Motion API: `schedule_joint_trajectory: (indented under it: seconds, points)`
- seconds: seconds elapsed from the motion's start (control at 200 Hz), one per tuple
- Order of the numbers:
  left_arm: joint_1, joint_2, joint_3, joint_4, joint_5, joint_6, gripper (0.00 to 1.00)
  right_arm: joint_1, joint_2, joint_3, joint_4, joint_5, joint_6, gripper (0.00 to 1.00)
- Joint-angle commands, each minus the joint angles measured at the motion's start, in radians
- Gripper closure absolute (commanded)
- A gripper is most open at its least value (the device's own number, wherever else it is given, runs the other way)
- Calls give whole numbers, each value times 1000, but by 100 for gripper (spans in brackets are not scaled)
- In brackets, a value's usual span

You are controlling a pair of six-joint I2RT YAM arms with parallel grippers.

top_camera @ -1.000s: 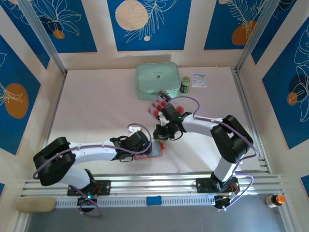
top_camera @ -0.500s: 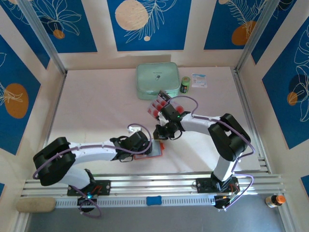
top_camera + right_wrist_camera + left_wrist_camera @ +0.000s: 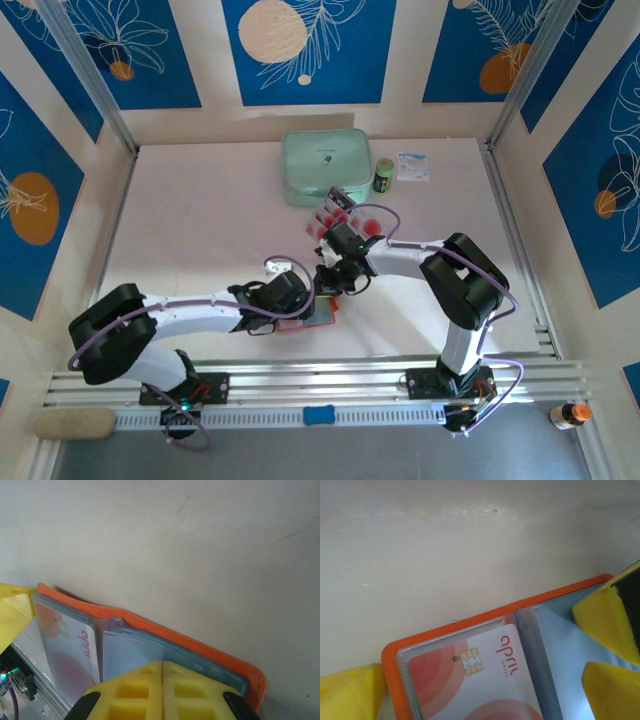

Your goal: Put the credit cards into the card holder

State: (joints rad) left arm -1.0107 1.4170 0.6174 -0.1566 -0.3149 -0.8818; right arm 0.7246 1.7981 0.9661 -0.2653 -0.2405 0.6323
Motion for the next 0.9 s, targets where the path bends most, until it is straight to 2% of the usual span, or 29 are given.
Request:
schedule_joint_trajectory:
  seconds: [0.0, 0.34, 0.505, 0.645, 0.79, 0.895]
  points:
    - [-11, 18, 6, -11, -12, 14, 0, 4, 26, -1, 1, -27, 16, 94]
    - [-11, 47, -8, -17, -16, 20, 2, 4, 22, -7, 12, -37, 30, 95]
    - [-11, 61, -12, -11, -9, 26, 7, 1, 11, -4, 9, -45, 30, 94]
    - [-12, 68, -21, 9, 3, 30, 16, -15, -38, -5, -6, -40, 24, 94]
    - [-14, 69, -27, 15, 4, 24, 17, -34, -96, -17, -18, -33, 29, 91]
    - [-17, 66, -27, 18, 2, 24, 17, -36, -123, -36, -15, -30, 42, 85]
